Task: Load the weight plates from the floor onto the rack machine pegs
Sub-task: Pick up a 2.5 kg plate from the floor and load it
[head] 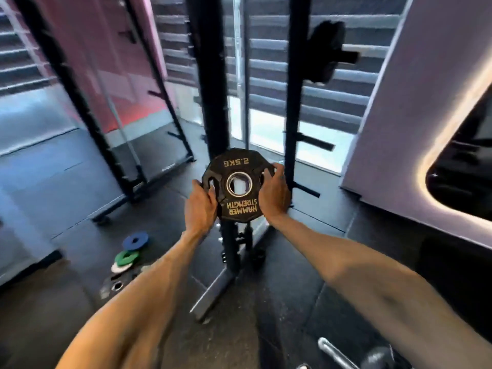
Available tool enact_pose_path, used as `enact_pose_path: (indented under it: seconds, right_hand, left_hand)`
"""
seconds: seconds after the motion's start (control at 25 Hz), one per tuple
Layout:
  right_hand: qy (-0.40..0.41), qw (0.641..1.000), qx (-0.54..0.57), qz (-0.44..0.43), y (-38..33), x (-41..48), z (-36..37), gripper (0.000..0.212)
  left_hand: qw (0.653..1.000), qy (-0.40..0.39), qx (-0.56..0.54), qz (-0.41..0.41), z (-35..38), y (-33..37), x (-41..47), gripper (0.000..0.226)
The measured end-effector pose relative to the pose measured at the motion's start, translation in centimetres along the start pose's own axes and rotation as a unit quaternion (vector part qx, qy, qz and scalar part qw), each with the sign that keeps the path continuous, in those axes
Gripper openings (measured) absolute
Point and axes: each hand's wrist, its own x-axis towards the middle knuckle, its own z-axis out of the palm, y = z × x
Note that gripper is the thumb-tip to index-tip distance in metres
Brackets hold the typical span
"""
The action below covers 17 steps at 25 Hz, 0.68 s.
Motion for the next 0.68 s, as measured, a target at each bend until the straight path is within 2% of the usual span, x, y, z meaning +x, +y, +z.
enact_pose_path:
  seconds: [0.32, 0.52, 0.68]
  right_hand:
    - [0.176, 0.983, -0.045, 0.040, 11.3, 15.0, -14.1, 0.018]
    - [0.233, 0.969, -0.063, 0.060, 14.9, 22.1, -19.3, 0.019]
    - [0.285, 0.954, -0.059, 0.072, 17.0, 26.7, -20.8, 0.022]
  left_hand:
    - [0.981, -0.142, -0.057, 0.118, 19.7, 15.9, 4.5, 0.021]
    - [0.972, -0.178, -0.069, 0.137, 27.6, 23.4, 7.4, 0.025]
    - [0.961, -0.202, -0.076, 0.171, 33.1, 26.5, 10.3, 0.021]
